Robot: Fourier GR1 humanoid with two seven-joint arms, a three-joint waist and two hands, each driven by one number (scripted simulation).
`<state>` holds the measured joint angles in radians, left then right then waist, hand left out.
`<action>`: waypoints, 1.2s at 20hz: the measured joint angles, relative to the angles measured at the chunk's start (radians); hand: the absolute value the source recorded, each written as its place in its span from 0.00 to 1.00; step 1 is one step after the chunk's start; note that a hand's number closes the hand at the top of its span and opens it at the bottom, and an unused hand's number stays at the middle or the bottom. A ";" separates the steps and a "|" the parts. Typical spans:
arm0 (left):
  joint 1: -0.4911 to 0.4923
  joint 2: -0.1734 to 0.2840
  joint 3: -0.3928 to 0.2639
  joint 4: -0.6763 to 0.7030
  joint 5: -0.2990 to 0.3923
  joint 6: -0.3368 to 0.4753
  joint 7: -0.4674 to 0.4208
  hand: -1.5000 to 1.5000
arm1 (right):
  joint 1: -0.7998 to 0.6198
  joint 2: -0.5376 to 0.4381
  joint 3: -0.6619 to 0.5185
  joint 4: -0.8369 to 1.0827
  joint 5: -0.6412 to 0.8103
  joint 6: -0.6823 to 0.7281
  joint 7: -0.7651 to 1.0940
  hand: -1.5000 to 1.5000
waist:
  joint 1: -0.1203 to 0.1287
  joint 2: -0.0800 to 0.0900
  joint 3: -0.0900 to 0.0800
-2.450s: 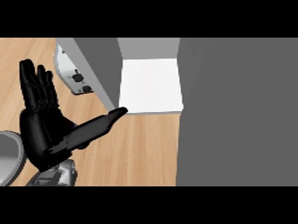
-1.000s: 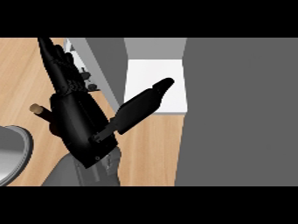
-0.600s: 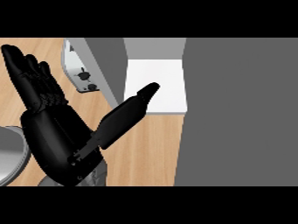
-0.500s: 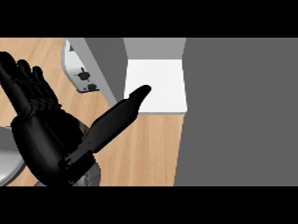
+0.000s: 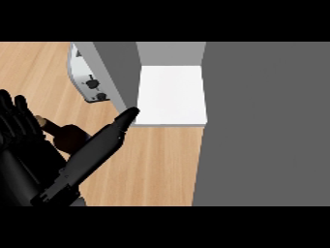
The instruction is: Pick up the wine, place it into the cabinet and close the cabinet
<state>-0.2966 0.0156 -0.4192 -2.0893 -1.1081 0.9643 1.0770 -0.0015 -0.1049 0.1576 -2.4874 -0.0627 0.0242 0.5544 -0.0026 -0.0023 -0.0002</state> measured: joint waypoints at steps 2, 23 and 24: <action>0.032 0.015 0.008 -0.020 0.039 0.006 -0.010 0.00 | -0.001 -0.006 -0.005 -0.005 -0.002 0.005 0.013 0.00 | -0.001 0.000 0.000; 0.293 0.235 -0.006 0.095 0.654 0.282 -0.487 0.00 | -0.029 0.001 -0.016 -0.006 0.001 0.014 0.042 0.00 | -0.004 0.001 -0.001; 0.301 0.243 -0.005 0.100 0.686 0.290 -0.514 0.00 | -0.029 -0.002 -0.025 -0.007 0.001 0.017 0.042 0.00 | -0.004 0.001 -0.001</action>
<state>0.0048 0.2583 -0.4239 -1.9890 -0.4216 1.2544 0.5630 -0.0302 -0.1069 0.1330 -2.4944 -0.0620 0.0410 0.5964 -0.0066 -0.0009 -0.0017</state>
